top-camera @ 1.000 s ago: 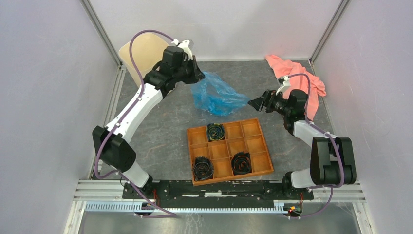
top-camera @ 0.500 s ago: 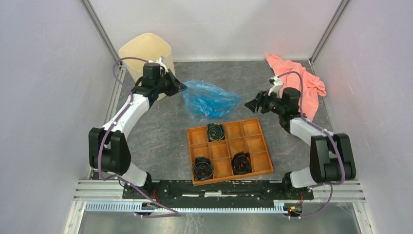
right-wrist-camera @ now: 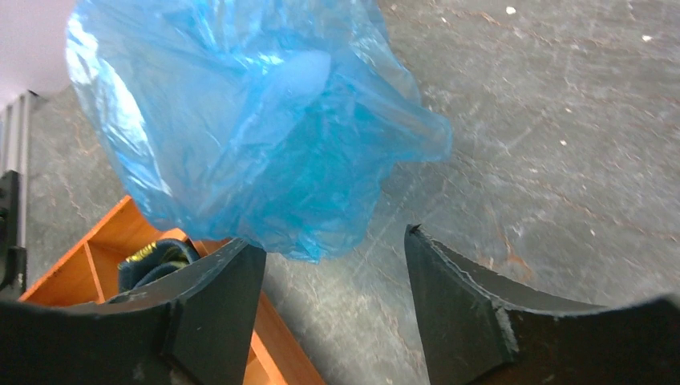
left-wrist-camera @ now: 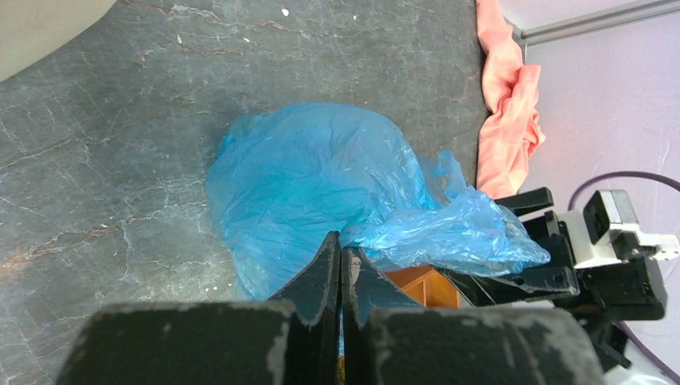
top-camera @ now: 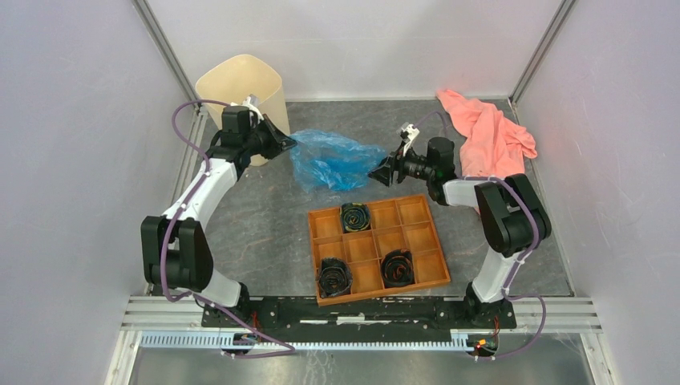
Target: Put the trash bags into the trash bin
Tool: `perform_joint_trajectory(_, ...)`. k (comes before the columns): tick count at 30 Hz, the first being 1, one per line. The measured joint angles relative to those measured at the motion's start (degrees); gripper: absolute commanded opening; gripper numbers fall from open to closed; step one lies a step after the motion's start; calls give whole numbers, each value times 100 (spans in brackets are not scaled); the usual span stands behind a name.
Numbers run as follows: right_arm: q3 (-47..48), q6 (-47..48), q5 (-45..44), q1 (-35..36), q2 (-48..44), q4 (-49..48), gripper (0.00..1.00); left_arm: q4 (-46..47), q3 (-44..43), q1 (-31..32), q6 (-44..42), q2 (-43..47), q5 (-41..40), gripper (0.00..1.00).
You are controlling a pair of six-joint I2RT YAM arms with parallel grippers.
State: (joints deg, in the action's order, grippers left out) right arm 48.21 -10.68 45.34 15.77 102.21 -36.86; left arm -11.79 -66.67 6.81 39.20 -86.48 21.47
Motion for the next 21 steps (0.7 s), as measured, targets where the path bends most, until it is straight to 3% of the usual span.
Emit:
perform_joint_trajectory(4, -22, -610, 210, 144, 374, -1106, 49, 0, 0, 0, -2, 37, 162, 2)
perform_joint_trajectory(9, -435, -2146, 280, 442, 444, -3224, 2, 2, 0, 0, 0, 197, 286, 2)
perform_joint_trajectory(12, -503, -2835, 153, 507, 431, -3768, 1, 20, 2, 0, 0, 278, 308, 2)
perform_joint_trajectory(14, -402, -2955, -52, 476, 389, -3348, 0, 37, 2, 0, 0, 295, 317, 2)
perform_joint_trajectory(17, 188, -2723, -417, 396, 354, -1849, 0, 39, 0, 0, 2, 295, 345, 2)
perform_joint_trajectory(21, 1543, -1655, -1266, 348, 149, 844, 0, -39, -286, 0, 9, 221, 466, 2)
